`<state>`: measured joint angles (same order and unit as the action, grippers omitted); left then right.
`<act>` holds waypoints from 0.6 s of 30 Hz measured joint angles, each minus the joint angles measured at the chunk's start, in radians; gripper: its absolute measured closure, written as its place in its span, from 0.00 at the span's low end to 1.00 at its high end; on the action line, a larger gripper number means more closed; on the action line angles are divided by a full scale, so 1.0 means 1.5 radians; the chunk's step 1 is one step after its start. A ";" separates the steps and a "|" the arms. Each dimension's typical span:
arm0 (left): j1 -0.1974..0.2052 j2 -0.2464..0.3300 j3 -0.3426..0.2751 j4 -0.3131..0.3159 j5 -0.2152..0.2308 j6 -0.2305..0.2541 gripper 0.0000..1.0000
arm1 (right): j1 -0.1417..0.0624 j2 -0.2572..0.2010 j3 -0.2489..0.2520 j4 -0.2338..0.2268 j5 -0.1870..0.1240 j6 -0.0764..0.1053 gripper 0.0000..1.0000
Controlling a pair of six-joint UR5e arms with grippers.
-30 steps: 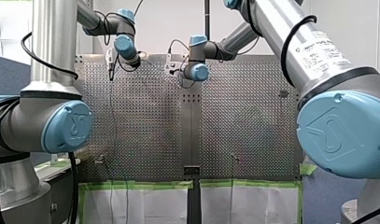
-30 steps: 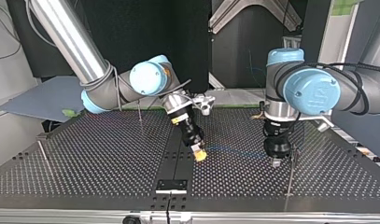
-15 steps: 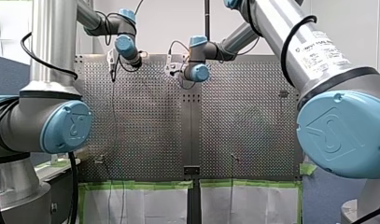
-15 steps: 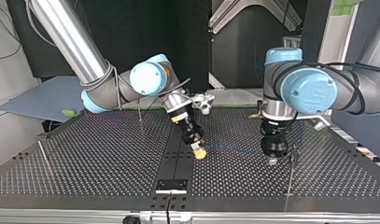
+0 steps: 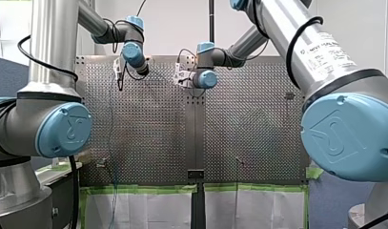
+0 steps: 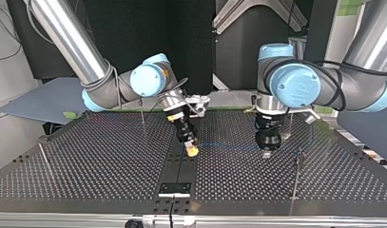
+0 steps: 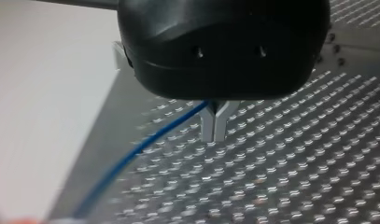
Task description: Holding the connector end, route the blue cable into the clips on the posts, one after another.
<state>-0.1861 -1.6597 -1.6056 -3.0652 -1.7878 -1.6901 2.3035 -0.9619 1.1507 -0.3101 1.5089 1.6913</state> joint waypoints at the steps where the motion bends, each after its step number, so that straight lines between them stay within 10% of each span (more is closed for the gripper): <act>1: -0.003 -0.004 -0.002 0.000 0.000 0.002 1.00 | -0.001 0.000 0.002 0.000 0.003 0.001 1.00; 18: -0.085 -0.069 -0.082 0.063 -0.008 -0.030 1.00 | -0.009 0.001 0.096 -0.040 0.035 0.007 1.00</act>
<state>-0.3132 -1.7632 -1.7290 -2.9706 -1.8000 -1.7344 2.2896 -0.9610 1.2945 -0.3705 1.5612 1.7025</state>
